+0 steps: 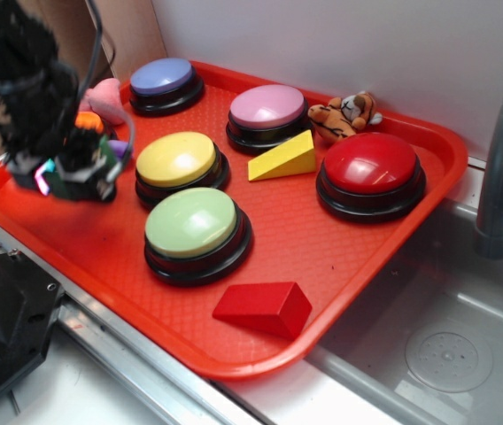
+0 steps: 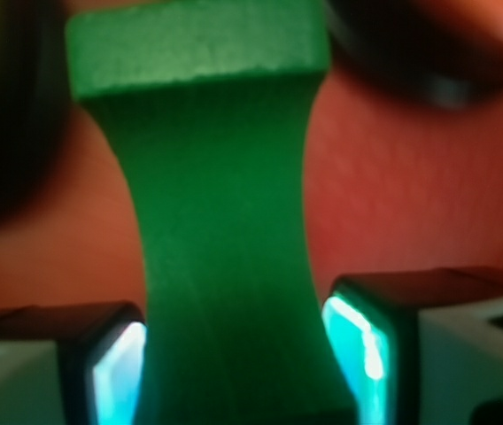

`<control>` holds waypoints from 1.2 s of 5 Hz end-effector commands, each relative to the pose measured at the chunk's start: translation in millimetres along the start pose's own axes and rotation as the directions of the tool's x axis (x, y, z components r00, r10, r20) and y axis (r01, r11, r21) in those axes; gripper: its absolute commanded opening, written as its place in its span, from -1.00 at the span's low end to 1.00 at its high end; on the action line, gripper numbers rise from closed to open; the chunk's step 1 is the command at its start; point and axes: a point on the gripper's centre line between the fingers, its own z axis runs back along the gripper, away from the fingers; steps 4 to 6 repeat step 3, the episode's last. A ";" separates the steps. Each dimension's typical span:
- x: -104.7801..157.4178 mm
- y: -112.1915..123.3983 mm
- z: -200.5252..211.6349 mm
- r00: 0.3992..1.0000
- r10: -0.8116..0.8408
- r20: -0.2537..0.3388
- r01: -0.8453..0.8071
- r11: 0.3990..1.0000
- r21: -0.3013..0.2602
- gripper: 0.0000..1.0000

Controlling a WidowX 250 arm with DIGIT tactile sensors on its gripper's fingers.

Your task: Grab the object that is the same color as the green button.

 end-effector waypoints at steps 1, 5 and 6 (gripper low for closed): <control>13.5 -65.8 86.8 0.967 -0.226 0.122 0.234 0.971 -0.058 -1.00; 1.8 -84.6 115.7 0.965 -0.244 0.094 0.244 0.970 0.009 -1.00; 1.8 -84.6 115.7 0.965 -0.244 0.094 0.244 0.970 0.009 -1.00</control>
